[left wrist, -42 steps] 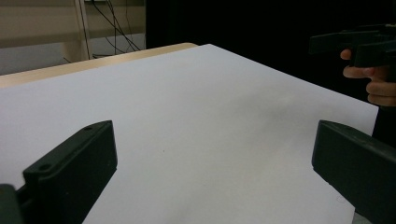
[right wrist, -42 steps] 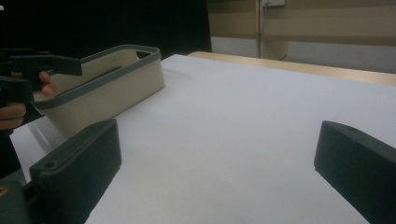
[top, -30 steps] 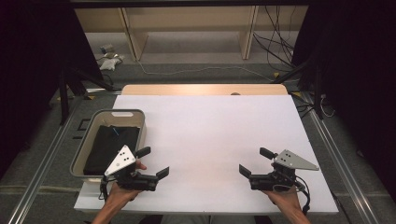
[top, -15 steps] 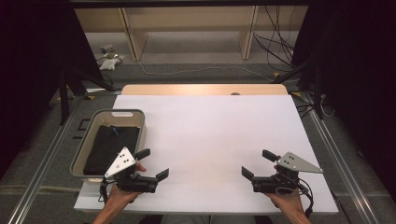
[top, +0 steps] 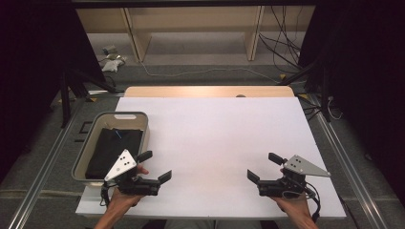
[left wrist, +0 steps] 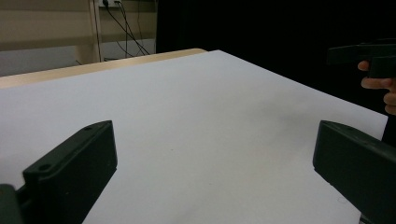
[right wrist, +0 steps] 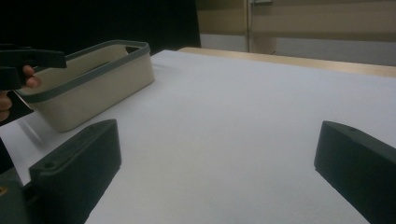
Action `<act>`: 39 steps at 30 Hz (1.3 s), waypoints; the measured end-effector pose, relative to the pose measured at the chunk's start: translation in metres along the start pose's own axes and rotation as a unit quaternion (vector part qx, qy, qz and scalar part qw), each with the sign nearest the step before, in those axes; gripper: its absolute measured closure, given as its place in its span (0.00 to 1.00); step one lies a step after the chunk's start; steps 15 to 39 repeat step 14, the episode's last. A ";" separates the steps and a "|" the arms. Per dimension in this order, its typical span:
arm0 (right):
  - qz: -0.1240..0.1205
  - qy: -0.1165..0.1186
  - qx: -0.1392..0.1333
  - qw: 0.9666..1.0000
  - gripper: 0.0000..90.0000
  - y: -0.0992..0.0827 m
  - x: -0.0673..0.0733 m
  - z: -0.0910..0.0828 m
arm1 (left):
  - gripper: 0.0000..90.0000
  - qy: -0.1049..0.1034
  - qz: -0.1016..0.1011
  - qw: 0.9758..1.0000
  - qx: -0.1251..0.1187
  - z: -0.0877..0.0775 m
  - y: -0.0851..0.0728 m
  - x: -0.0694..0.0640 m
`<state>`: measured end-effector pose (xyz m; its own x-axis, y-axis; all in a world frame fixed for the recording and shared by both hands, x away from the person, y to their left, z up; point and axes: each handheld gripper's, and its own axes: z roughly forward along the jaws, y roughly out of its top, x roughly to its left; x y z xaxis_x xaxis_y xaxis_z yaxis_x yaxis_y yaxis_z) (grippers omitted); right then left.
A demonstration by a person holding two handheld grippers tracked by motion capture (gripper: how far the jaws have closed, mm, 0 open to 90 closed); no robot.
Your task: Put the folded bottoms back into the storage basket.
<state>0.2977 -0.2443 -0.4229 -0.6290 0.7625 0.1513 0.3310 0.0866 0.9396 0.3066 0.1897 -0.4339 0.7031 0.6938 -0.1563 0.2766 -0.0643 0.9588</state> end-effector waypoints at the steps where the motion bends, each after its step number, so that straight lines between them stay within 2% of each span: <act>1: 0.000 0.000 0.000 1.000 0.01 0.000 0.000 0.000 | 0.00 0.000 0.000 1.000 0.000 0.000 0.000 0.000; 39: -0.001 -0.001 -0.002 1.000 0.01 0.000 0.000 0.000 | 0.00 0.004 -0.001 1.000 -0.003 0.000 0.000 0.001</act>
